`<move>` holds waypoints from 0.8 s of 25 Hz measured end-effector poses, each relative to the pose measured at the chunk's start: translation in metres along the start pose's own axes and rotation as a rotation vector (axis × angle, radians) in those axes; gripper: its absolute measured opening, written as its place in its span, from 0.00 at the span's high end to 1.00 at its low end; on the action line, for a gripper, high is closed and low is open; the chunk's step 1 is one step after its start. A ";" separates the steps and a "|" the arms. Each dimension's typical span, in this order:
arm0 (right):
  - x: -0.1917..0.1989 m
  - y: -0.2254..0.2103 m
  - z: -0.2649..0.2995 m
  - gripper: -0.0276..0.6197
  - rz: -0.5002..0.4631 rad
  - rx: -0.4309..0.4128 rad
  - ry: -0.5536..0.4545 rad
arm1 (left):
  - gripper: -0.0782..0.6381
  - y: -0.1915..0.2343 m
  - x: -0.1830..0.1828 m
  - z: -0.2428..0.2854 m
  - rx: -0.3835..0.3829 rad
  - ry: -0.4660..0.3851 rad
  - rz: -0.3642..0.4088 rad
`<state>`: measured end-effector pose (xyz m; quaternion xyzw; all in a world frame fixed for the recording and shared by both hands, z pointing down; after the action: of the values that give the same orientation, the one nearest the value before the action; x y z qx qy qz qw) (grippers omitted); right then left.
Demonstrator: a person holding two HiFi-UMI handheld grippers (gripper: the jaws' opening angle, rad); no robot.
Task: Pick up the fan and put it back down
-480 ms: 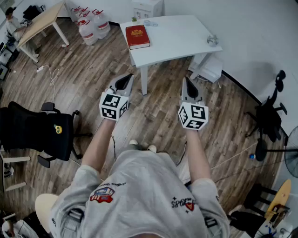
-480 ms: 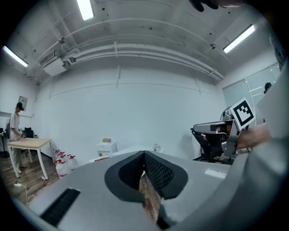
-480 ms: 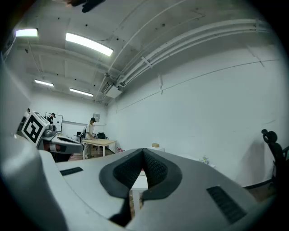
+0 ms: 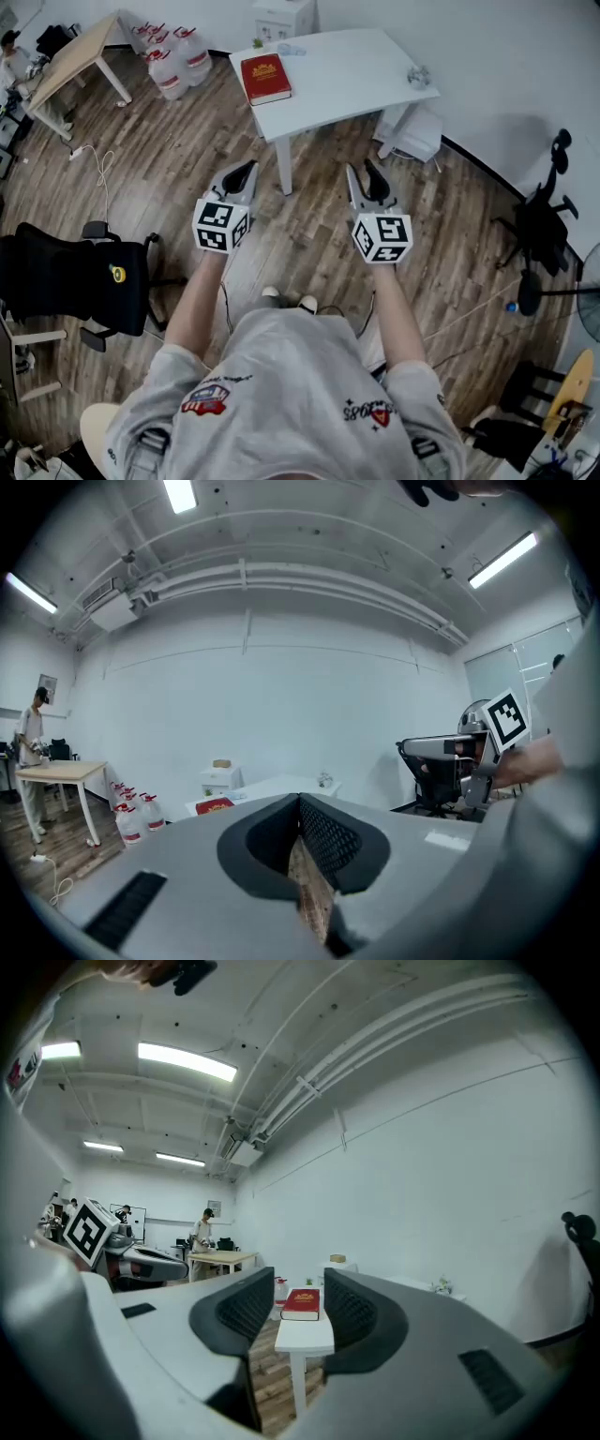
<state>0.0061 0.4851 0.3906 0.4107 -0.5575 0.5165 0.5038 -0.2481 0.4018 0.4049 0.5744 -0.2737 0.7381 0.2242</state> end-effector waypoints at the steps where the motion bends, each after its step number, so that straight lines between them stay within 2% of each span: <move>1: 0.000 -0.002 0.001 0.69 -0.001 0.004 -0.003 | 0.89 -0.001 0.000 0.002 0.002 0.001 -0.002; 7: -0.002 -0.019 0.002 0.46 -0.017 0.037 -0.025 | 0.88 -0.009 -0.001 0.020 0.012 0.008 -0.007; 20: -0.006 -0.071 -0.016 0.49 -0.007 0.060 -0.025 | 0.88 -0.039 -0.004 0.055 0.009 0.007 -0.023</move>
<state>0.0783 0.4918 0.3957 0.4341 -0.5465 0.5259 0.4861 -0.1820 0.3947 0.4170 0.5758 -0.2627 0.7389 0.2310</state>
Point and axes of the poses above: the fingertips, and each gripper's own axes: z forward along the fingers, y to its left, x out of its underside, the point moved 6 cm from there along -z, backward along the fingers, and after that the axes turned 8 degrees about z, right-handed, at the moved point
